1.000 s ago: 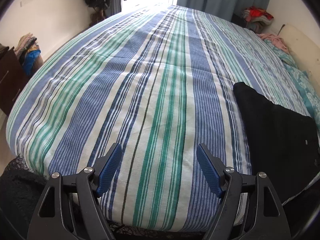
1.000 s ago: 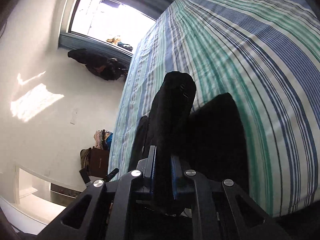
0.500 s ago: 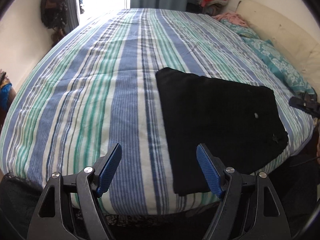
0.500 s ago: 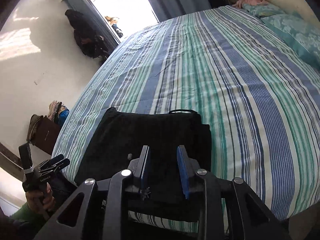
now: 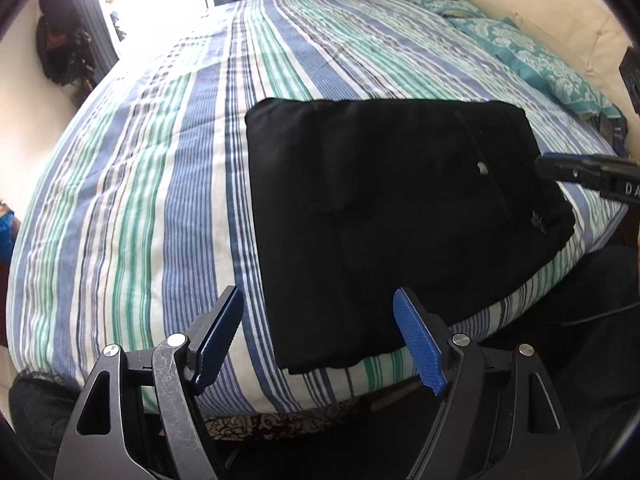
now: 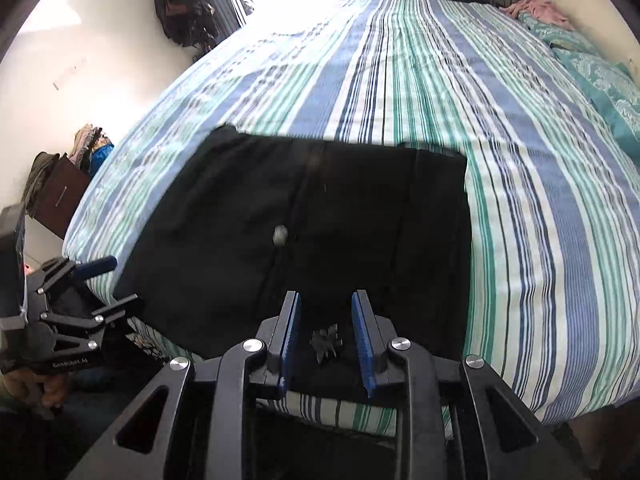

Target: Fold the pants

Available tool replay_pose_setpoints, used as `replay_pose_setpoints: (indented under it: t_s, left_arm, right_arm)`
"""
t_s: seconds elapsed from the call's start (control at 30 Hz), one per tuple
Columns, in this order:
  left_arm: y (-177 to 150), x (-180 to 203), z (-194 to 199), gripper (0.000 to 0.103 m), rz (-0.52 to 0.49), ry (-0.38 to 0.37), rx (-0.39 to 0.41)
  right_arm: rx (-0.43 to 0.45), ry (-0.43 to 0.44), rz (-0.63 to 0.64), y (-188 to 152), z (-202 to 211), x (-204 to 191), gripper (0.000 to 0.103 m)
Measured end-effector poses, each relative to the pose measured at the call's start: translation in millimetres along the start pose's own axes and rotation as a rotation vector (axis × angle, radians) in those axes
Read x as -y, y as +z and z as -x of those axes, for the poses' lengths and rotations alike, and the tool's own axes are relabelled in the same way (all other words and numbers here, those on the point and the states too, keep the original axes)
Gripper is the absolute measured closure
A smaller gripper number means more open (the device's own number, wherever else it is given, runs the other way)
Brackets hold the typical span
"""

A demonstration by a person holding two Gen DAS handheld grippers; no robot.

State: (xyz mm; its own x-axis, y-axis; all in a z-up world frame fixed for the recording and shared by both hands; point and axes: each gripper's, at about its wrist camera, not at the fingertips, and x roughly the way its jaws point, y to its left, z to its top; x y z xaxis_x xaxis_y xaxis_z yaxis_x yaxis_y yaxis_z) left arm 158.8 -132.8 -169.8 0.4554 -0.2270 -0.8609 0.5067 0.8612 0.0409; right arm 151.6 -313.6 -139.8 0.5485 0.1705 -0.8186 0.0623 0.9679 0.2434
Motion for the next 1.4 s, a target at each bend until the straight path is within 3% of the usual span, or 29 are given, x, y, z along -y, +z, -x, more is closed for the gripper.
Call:
replay_pose_setpoints:
  t_s: [0.17,0.27,0.33,0.53,0.63,0.77,0.93,1.13,1.27,1.4]
  left_arm:
    - [10,9,-27,0.023,-0.031,0.028,-0.062]
    - [2,9,-32,0.021,-0.023,0.028,-0.065]
    - [1,5,-27,0.020,-0.001,0.020,-0.074]
    - [-3,-4,-18,0.020,0.031,0.034,-0.059]
    - [-4,-4,-17,0.019,0.034,0.038,-0.056]
    - [-2,0,-19,0.019,0.033,0.042,-0.051]
    - [-4,-1,-19,0.019,0.029,0.043,-0.054]
    - [-5,-3,-17,0.019,0.031,0.041,-0.056]
    - [-6,-3,-16,0.019,0.031,0.042,-0.051]
    - [-6,-1,-15,0.019,0.026,0.047,-0.049]
  right_arm:
    - [0.087,0.005,-0.024,61,5,5,0.074]
    - [-0.020,-0.056,-0.098,71,-39,28,0.074]
    - [-0.100,-0.026,-0.163,61,-67,46,0.074]
    - [0.039,-0.038,-0.146,44,-24,32,0.073]
    - [0.087,-0.043,-0.121,25,6,18,0.063]
    - [0.106,-0.044,-0.091,-3,28,-6,0.061]
    - [0.057,-0.048,-0.055,-37,19,-24,0.061]
    - [-0.119,-0.054,-0.194,-65,-24,1,0.061]
    - [-0.071,-0.041,-0.212,-65,-12,5,0.060]
    - [-0.052,-0.029,-0.226,-67,-1,4,0.052]
